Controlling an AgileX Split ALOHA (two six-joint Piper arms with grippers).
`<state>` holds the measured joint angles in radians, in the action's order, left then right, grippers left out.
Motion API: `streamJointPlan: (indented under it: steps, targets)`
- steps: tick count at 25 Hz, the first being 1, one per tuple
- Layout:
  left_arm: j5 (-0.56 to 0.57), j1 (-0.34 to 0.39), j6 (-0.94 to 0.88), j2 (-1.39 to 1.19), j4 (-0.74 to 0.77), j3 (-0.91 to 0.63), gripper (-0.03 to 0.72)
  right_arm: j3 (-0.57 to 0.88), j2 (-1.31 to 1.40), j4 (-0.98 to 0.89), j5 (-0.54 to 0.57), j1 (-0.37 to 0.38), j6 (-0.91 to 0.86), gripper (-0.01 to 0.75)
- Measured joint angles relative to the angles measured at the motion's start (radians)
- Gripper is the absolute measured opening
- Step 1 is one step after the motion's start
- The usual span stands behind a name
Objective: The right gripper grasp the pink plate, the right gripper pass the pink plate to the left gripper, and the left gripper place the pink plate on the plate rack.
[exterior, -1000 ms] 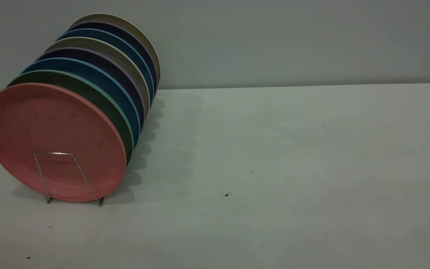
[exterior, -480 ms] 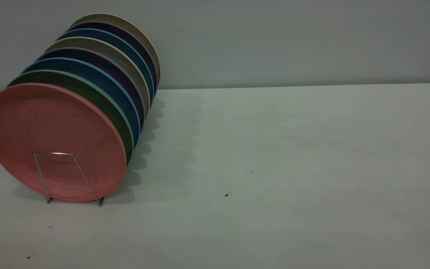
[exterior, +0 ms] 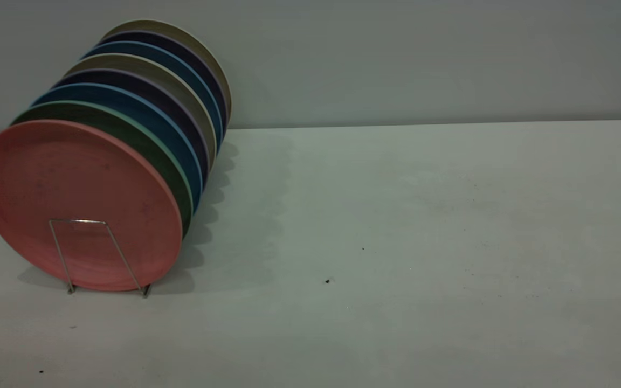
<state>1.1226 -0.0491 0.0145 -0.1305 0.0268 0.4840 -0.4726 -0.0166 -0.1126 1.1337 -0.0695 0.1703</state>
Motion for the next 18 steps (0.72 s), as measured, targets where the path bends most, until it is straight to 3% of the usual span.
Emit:
streamJointPlan:
  steps: [5, 18]
  targets:
    - [0.010, 0.034, 0.000, 0.144, 0.001, 0.001, 0.460, 0.000, 0.000, -0.001, 0.000, -0.014, -0.004, 0.460]
    - [0.016, 0.035, 0.000, 0.153, 0.001, 0.001, 0.460, 0.000, -0.002, -0.008, 0.000, -0.020, -0.006, 0.460]
